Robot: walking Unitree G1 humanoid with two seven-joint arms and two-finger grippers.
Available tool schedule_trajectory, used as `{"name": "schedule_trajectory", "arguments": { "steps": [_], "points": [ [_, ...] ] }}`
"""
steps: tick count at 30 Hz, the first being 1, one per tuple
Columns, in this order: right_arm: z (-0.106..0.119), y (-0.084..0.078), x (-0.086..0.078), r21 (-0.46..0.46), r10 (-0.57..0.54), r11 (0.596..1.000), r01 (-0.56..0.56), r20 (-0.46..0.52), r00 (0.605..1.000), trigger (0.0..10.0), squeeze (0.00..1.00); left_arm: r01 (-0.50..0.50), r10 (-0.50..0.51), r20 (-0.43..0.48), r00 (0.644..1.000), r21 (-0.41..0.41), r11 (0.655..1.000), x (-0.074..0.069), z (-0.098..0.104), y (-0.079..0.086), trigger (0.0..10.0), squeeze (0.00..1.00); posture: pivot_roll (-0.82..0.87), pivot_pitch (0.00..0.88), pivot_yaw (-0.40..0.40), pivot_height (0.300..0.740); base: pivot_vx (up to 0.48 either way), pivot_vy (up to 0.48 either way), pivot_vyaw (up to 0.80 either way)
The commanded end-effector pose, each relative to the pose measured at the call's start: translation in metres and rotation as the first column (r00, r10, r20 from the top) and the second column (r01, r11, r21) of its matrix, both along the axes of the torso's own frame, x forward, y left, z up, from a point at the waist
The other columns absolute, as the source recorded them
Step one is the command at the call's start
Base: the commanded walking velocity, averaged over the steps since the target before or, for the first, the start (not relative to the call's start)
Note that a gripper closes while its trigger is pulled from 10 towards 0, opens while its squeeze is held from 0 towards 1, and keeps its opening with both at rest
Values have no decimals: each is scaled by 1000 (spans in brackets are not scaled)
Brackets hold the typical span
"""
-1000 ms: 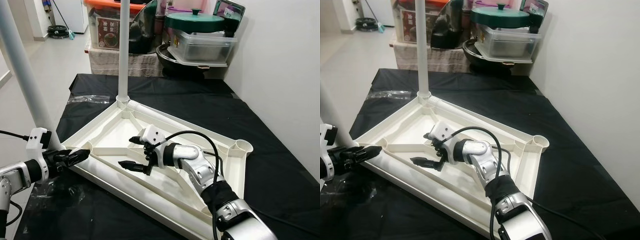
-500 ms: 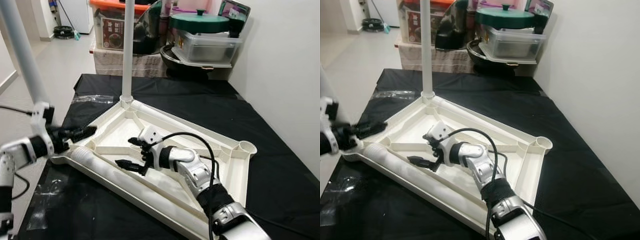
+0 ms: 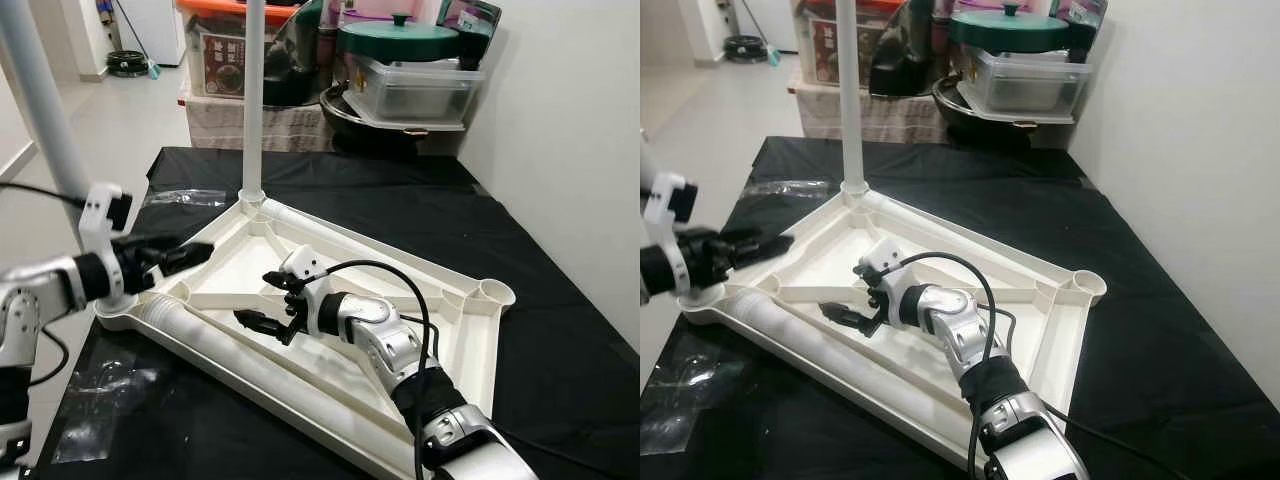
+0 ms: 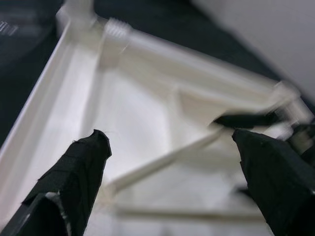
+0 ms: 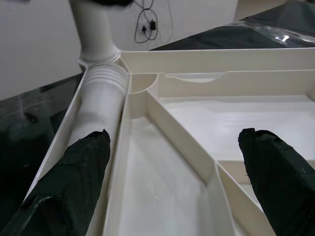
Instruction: Building children table
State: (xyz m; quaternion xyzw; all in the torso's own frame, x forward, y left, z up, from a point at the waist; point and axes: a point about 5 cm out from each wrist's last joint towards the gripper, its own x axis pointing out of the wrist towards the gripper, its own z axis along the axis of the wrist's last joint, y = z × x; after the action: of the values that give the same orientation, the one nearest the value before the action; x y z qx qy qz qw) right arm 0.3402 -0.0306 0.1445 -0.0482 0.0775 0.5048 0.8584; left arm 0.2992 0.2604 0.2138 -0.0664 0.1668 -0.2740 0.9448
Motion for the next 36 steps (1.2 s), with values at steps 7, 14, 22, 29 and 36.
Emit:
{"name": "schedule_trajectory", "arguments": {
  "steps": [7,14,22,29,36],
  "points": [
    [-1,-1,3,15,-30,999,31,-40,999,10000,0,-33,42,-106,994,89,996,-16,-11,30,10000,0,80,0,-103,740,0,0,0],
    [1,-2,8,23,-71,997,73,-65,995,10000,0,14,6,-157,988,128,992,-22,-10,38,10000,0,82,0,-96,740,0,0,0],
    [4,-6,12,44,-120,991,123,-80,990,10000,0,51,-23,-224,974,120,991,-19,-30,34,10000,0,69,0,-86,740,0,0,0],
    [3,-7,12,53,-139,988,144,-94,986,10000,0,74,-43,-249,968,120,990,-8,-38,35,10000,0,49,0,-69,740,0,0,0],
    [3,-7,11,62,-147,986,154,-104,984,10000,0,65,-30,-254,967,132,989,-1,-41,39,10000,0,33,0,-58,740,0,0,0]
  ]
}}
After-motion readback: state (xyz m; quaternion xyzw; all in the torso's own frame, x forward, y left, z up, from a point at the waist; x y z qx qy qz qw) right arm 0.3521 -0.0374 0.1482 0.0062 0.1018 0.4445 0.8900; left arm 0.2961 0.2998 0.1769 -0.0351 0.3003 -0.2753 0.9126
